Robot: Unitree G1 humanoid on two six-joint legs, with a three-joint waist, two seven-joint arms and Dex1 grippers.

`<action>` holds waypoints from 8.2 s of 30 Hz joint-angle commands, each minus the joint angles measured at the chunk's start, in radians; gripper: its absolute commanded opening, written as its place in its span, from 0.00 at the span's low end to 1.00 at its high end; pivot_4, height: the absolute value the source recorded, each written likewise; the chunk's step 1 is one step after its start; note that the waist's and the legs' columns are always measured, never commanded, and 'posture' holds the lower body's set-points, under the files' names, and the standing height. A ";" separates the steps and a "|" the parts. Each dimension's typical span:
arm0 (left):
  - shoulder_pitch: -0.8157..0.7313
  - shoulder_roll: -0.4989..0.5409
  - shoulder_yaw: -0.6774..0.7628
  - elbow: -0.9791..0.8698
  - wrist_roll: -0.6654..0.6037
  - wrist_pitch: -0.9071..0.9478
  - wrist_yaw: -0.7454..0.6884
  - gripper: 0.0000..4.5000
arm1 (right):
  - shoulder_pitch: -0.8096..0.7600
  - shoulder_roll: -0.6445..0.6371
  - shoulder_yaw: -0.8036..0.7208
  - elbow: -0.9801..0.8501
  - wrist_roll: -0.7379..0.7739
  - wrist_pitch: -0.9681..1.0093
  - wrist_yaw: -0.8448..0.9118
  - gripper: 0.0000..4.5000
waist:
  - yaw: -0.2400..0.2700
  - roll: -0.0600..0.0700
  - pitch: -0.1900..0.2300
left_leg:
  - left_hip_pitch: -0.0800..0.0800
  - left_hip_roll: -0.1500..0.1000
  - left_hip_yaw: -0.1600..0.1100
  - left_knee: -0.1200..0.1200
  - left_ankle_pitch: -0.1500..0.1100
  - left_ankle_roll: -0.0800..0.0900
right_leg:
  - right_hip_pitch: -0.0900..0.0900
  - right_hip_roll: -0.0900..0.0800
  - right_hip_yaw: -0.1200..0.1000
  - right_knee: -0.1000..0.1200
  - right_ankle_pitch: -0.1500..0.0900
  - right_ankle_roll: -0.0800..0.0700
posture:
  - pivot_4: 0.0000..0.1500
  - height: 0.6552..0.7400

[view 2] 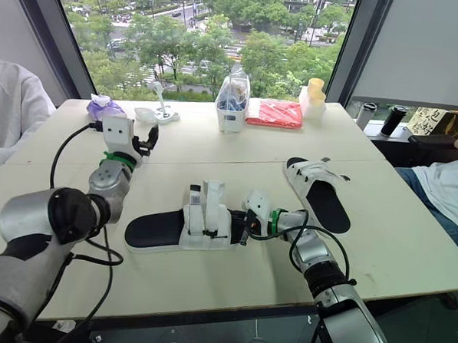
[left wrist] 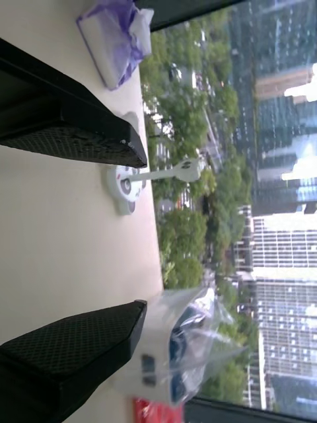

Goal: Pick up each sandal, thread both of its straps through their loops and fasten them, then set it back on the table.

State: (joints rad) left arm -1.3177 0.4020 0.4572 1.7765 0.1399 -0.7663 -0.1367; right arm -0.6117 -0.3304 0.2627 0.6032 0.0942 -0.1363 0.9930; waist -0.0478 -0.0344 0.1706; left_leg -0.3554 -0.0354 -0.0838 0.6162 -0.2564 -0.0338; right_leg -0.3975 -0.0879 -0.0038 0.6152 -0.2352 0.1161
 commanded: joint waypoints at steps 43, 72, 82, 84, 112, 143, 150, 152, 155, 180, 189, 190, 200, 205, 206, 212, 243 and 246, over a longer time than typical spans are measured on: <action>0.916 0.177 -0.384 -2.122 -1.015 1.814 -0.595 0.73 | 0.050 0.009 0.065 0.140 -0.102 0.042 -0.002 0.00 | 0.000 0.006 -0.006 | 0.004 0.001 -0.003 -0.001 0.000 -0.005 | 0.004 0.000 0.006 -0.003 -0.005 -0.015 | 1.00 1.00; 0.662 -0.049 -0.405 -1.769 -0.978 1.787 -0.625 0.01 | 0.087 0.017 0.060 0.096 -0.099 0.058 -0.033 0.00 | 0.001 0.007 -0.006 | 0.004 0.001 -0.003 -0.002 0.000 -0.005 | 0.003 0.001 0.005 -0.003 -0.005 -0.014 | 1.00 1.00; 0.760 -0.085 -0.370 -1.783 -1.033 1.877 -0.584 0.01 | 0.092 0.017 0.061 0.089 -0.099 0.062 -0.036 0.00 | 0.001 0.007 -0.006 | 0.004 0.001 -0.004 -0.002 0.000 -0.005 | 0.003 0.001 0.005 -0.003 -0.005 -0.014 | 1.00 1.00; 0.775 -0.086 -0.376 -1.794 -1.023 1.871 -0.577 0.01 | 0.094 0.017 0.061 0.087 -0.098 0.063 -0.036 0.00 | 0.002 0.007 -0.006 | 0.004 0.001 -0.004 -0.002 0.000 -0.005 | 0.003 0.001 0.005 -0.003 -0.005 -0.014 | 1.00 1.00; 0.799 -0.073 -0.427 -1.791 -0.913 1.751 -0.596 0.01 | 0.095 0.022 0.062 0.086 -0.095 0.068 -0.037 0.00 | 0.002 0.007 -0.006 | 0.003 0.001 -0.004 -0.002 0.000 -0.005 | 0.002 0.001 0.005 -0.004 -0.005 -0.014 | 1.00 1.00; 0.906 -0.023 -0.506 -1.879 -0.876 1.759 -0.598 0.01 | 0.095 0.028 0.064 0.094 -0.099 0.064 -0.040 0.00 | 0.002 0.007 -0.006 | 0.003 0.009 -0.003 -0.003 -0.001 -0.007 | 0.002 0.005 0.005 -0.005 -0.006 -0.017 | 1.00 1.00; 0.887 -0.018 -0.542 -1.842 -0.774 1.651 -0.597 0.01 | 0.094 0.032 0.066 0.097 -0.101 0.061 -0.040 0.00 | 0.002 0.008 -0.007 | 0.002 0.011 -0.003 -0.003 -0.002 -0.008 | 0.001 0.006 0.005 -0.006 -0.007 -0.018 | 1.00 1.00; 0.888 -0.011 -0.545 -1.860 -0.784 1.660 -0.616 0.01 | 0.094 0.033 0.066 0.097 -0.101 0.061 -0.040 0.00 | 0.002 0.008 -0.007 | 0.002 0.011 -0.003 -0.003 -0.002 -0.008 | 0.001 0.006 0.005 -0.006 -0.007 -0.018 | 1.00 1.00; 0.892 0.001 -0.537 -1.898 -0.826 1.698 -0.645 0.01 | 0.095 0.034 0.068 0.099 -0.102 0.059 -0.040 0.00 | 0.001 0.008 -0.007 | 0.002 0.011 -0.003 -0.003 -0.002 -0.008 | 0.001 0.006 0.005 -0.006 -0.007 -0.018 | 1.00 1.00; 0.837 -0.099 -0.370 -1.906 -0.983 1.834 -0.519 0.01 | 0.097 0.041 0.070 0.107 -0.105 0.059 -0.044 0.00 | 0.000 0.008 -0.006 | 0.002 0.012 -0.003 -0.004 -0.002 -0.008 | 0.000 0.007 0.004 -0.006 -0.007 -0.019 | 1.00 1.00; 0.841 -0.103 -0.347 -1.930 -1.032 1.879 -0.493 0.01 | 0.095 0.044 0.070 0.111 -0.105 0.058 -0.043 0.00 | -0.002 0.008 -0.006 | 0.002 0.013 -0.003 -0.004 -0.002 -0.008 | 0.000 0.009 0.004 -0.005 -0.007 -0.018 | 1.00 1.00; 0.845 -0.100 -0.351 -1.932 -1.030 1.877 -0.494 0.01 | 0.094 0.044 0.070 0.111 -0.105 0.058 -0.043 0.00 | -0.003 0.008 -0.006 | 0.002 0.013 -0.003 -0.004 -0.002 -0.008 | 0.000 0.009 0.004 -0.006 -0.007 -0.018 | 1.00 1.00; 0.865 -0.073 -0.375 -1.923 -1.002 1.850 -0.507 0.01 | 0.101 0.046 0.072 0.104 -0.105 0.060 -0.043 0.00 | -0.005 0.008 -0.006 | 0.002 0.013 -0.003 -0.004 -0.002 -0.009 | 0.000 0.008 0.004 -0.005 -0.007 -0.019 | 1.00 1.00; 0.882 -0.059 -0.402 -1.935 -0.989 1.842 -0.522 0.01 | 0.101 0.046 0.071 0.104 -0.105 0.061 -0.044 0.00 | -0.007 0.008 -0.006 | 0.002 0.013 -0.003 -0.004 -0.002 -0.009 | 0.000 0.008 0.004 -0.005 -0.007 -0.019 | 1.00 1.00; 0.885 -0.056 -0.407 -1.937 -0.990 1.841 -0.525 0.01 | 0.101 0.046 0.071 0.104 -0.105 0.061 -0.044 0.00 | -0.007 0.008 -0.006 | 0.002 0.013 -0.003 -0.004 -0.002 -0.009 | 0.000 0.008 0.004 -0.006 -0.007 -0.019 | 1.00 1.00; 0.908 0.007 -0.488 -1.957 -0.904 1.756 -0.574 0.01 | 0.101 0.047 0.070 0.107 -0.106 0.060 -0.046 0.00 | -0.009 0.008 -0.006 | 0.002 0.013 -0.003 -0.005 -0.003 -0.010 | -0.001 0.008 0.004 -0.006 -0.008 -0.020 | 1.00 1.00; 0.855 -0.022 -0.360 -1.933 -1.006 1.790 -0.552 0.01 | 0.101 0.056 0.073 0.123 -0.112 0.054 -0.048 0.00 | -0.017 0.008 -0.006 | 0.002 0.015 -0.003 -0.005 -0.004 -0.011 | -0.002 0.009 0.003 -0.005 -0.008 -0.021 | 1.00 1.00; 0.871 -0.020 -0.370 -1.936 -1.003 1.795 -0.559 0.01 | 0.101 0.056 0.072 0.123 -0.113 0.055 -0.049 0.00 | -0.017 0.008 -0.006 | 0.002 0.015 -0.003 -0.005 -0.004 -0.011 | -0.002 0.009 0.003 -0.005 -0.008 -0.021 | 1.00 1.00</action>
State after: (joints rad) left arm -0.4464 0.3754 0.0904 -0.1391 -0.8490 1.0241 -0.6866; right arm -0.5845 -0.2827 0.2571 0.5939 0.0755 -0.1515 0.9483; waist -0.0649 -0.0266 0.1643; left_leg -0.3537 -0.0209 -0.0868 0.6112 -0.2602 -0.0450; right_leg -0.3990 -0.0789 -0.0006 0.6097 -0.2434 0.0949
